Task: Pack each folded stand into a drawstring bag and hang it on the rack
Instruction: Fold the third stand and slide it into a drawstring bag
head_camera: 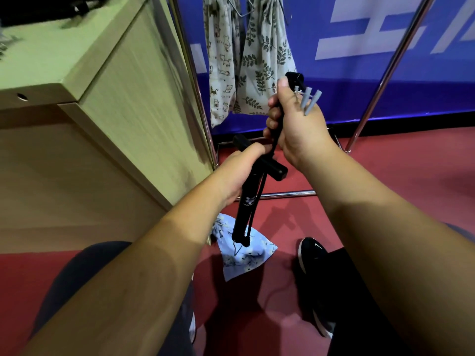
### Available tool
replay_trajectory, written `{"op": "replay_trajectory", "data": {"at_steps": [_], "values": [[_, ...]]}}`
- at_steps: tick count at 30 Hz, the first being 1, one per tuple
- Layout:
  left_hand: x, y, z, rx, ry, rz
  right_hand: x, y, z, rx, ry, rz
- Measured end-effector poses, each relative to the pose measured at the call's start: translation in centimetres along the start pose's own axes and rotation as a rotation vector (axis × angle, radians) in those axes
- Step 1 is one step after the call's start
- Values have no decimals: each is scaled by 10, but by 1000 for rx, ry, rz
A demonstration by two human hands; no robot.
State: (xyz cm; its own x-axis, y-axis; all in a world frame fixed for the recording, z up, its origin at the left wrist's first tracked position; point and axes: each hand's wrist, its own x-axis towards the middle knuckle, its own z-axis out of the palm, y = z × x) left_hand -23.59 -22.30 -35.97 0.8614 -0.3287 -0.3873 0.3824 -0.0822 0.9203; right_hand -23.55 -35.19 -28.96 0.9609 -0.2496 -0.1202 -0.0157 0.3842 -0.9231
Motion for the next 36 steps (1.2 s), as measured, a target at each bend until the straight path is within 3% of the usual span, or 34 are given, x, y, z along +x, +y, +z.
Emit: {"op": "replay_trajectory", "data": {"at_steps": [19,36], "values": [[-6,-4,-10,2,28,96,-5,2,20,114,-30,83],[-9,-2,-16,-133,91,45,-4,8,28,-9,-173,62]]}}
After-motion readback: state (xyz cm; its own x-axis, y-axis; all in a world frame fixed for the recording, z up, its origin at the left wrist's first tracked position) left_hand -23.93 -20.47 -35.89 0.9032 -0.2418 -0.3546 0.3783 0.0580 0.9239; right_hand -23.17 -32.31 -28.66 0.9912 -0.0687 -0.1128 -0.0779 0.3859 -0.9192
